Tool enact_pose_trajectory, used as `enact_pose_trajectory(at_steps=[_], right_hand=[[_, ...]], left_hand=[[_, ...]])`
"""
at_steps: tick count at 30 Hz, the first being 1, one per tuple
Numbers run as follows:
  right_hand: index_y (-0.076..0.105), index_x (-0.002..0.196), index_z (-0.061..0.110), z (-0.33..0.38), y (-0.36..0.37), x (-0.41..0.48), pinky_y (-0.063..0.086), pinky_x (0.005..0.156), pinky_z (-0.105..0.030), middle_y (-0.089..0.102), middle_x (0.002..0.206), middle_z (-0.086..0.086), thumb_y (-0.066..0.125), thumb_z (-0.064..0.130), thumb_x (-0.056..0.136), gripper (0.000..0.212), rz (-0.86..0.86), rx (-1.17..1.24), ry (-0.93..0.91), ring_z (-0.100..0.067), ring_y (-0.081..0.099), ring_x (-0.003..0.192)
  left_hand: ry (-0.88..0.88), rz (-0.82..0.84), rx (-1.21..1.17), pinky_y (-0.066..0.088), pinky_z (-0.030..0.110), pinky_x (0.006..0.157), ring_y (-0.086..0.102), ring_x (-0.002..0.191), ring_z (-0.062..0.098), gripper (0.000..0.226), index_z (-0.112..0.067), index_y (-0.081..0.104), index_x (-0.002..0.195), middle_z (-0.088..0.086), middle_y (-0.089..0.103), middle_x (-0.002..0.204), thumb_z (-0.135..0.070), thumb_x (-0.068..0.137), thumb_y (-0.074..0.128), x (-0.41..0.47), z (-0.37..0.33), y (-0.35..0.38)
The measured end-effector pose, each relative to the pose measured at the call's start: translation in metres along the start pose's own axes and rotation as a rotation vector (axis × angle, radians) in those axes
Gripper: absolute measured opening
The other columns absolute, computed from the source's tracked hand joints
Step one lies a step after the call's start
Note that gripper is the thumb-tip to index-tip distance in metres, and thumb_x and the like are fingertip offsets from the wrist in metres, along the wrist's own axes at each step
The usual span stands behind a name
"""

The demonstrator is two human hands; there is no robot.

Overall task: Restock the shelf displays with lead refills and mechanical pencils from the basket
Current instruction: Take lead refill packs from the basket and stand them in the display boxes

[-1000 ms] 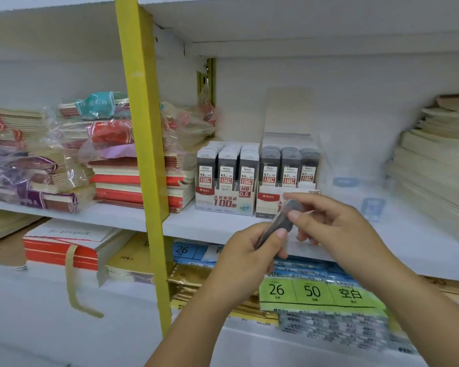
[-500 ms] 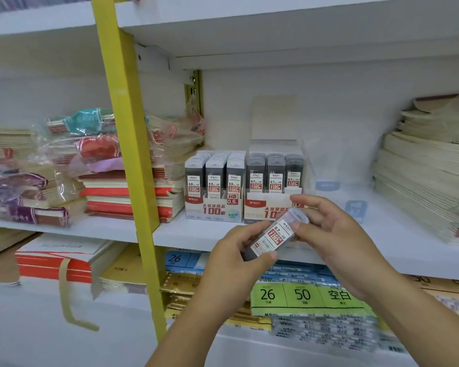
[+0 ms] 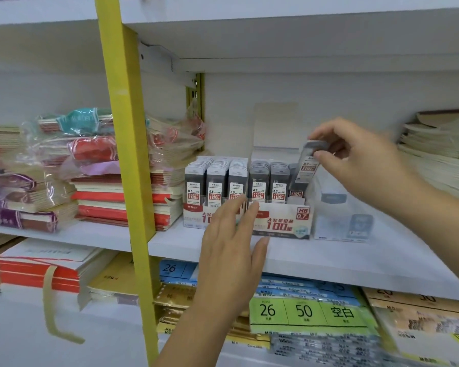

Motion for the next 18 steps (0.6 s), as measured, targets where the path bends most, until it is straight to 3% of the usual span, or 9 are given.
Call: enact_pose_trajectory(at_steps=[3,6,10,12,14,16,18], right_hand=[[0.053,0.097,0.040,-0.016,0.021,0.007,0.043,0.069,-0.020,0.061,0.086,0.017,0.066,0.012,0.087,0.032,0.164,-0.090,0.046,0.006,0.055,0.077],[0.052,0.091,0.034,-0.034,0.036,0.013,0.035,0.058,-0.007,0.059,0.087,0.017,0.070,0.016,0.085,0.026,0.234,-0.070,0.144,0.009,0.054,0.071],[0.055,0.085,0.037,-0.043,0.049,0.020,0.031,0.072,-0.024,0.053,0.091,0.013,0.065,0.024,0.089,0.016,0.295,-0.185,0.167,-0.011,0.043,0.101],[0.063,0.098,0.035,-0.045,0.049,0.020,0.027,0.082,-0.026,0.051,0.098,0.008,0.061,0.030,0.091,0.008,0.282,-0.296,0.162,-0.017,0.035,0.110],[0.065,0.113,0.033,-0.045,0.042,0.014,0.023,0.085,-0.025,0.046,0.101,0.007,0.058,0.030,0.094,0.021,0.220,-0.335,0.156,-0.018,0.031,0.112],[0.063,0.121,0.031,-0.033,0.026,-0.001,0.021,0.084,-0.021,0.048,0.101,0.009,0.055,0.025,0.095,0.028,0.086,-0.245,0.118,-0.013,0.031,0.108],[0.065,0.113,0.029,-0.015,0.008,-0.026,0.029,0.079,-0.020,0.054,0.096,0.013,0.055,0.019,0.093,0.025,-0.022,-0.070,0.094,-0.007,0.037,0.099]], left_hand=[[0.008,0.059,0.038,-0.005,0.026,0.119,-0.008,0.153,0.006,0.061,-0.030,0.018,0.159,-0.011,0.003,0.168,-0.046,0.104,0.037,-0.004,0.009,0.010],[0.004,0.055,0.042,-0.006,0.024,0.117,-0.020,0.148,-0.003,0.064,-0.036,0.009,0.159,-0.019,-0.009,0.166,-0.056,0.100,0.026,-0.006,0.015,0.013],[0.015,0.062,0.044,-0.005,0.024,0.117,-0.021,0.148,-0.003,0.062,-0.035,0.013,0.159,-0.019,-0.008,0.166,-0.056,0.101,0.026,-0.004,0.017,0.015],[0.014,0.072,0.029,-0.006,0.023,0.117,-0.021,0.147,-0.004,0.061,-0.035,0.015,0.158,-0.019,-0.008,0.166,-0.053,0.102,0.033,-0.004,0.017,0.014],[0.008,0.084,0.003,-0.007,0.020,0.116,-0.021,0.146,-0.006,0.061,-0.037,0.017,0.158,-0.021,-0.006,0.165,-0.052,0.102,0.036,-0.005,0.016,0.012],[-0.006,0.094,-0.041,-0.001,0.022,0.119,-0.013,0.147,-0.007,0.058,-0.037,0.024,0.156,-0.021,0.001,0.165,-0.051,0.102,0.040,-0.008,0.014,0.005],[-0.022,0.070,-0.080,0.012,0.025,0.119,0.005,0.147,-0.002,0.050,-0.034,0.040,0.150,-0.017,0.020,0.162,-0.045,0.101,0.047,-0.015,0.009,-0.007]])
Point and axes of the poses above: each hand's wrist, its own x-axis towards the middle knuckle, its own y-axis out of the palm, z = x × y, the point moved 5 cm from there along x, towards the middle knuckle
